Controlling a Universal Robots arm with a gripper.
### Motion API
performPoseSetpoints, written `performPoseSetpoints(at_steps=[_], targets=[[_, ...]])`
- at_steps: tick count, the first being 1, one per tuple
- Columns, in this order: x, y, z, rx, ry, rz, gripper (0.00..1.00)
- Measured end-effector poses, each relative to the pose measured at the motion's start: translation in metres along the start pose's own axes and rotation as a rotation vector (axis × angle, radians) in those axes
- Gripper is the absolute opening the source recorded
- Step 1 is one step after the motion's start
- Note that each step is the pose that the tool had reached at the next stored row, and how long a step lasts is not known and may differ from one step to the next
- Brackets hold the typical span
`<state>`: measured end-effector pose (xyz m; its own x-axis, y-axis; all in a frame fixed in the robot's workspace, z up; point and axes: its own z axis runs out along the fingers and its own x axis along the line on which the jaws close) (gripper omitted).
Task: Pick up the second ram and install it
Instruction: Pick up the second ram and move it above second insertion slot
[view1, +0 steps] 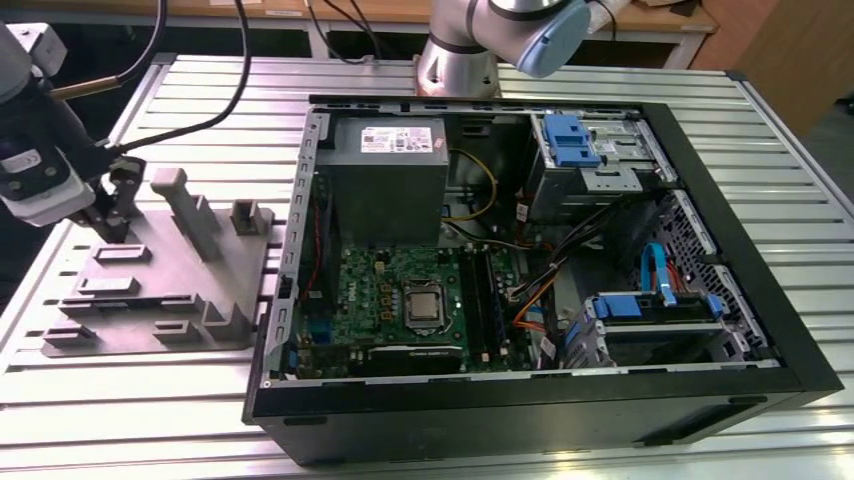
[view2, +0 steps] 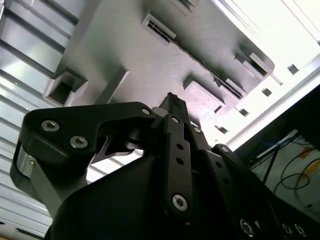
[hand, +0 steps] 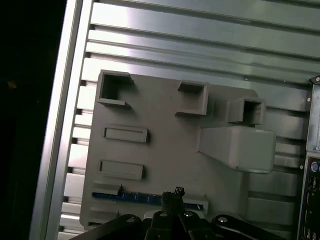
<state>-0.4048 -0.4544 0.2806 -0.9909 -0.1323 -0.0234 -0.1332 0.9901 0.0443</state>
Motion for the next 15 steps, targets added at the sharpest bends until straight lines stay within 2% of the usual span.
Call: performPoseSetpoints(at_steps=[15], targets=[[0.0002,-0.0003,0.0067,-0.0064,0.0121,-0.273,0.1]])
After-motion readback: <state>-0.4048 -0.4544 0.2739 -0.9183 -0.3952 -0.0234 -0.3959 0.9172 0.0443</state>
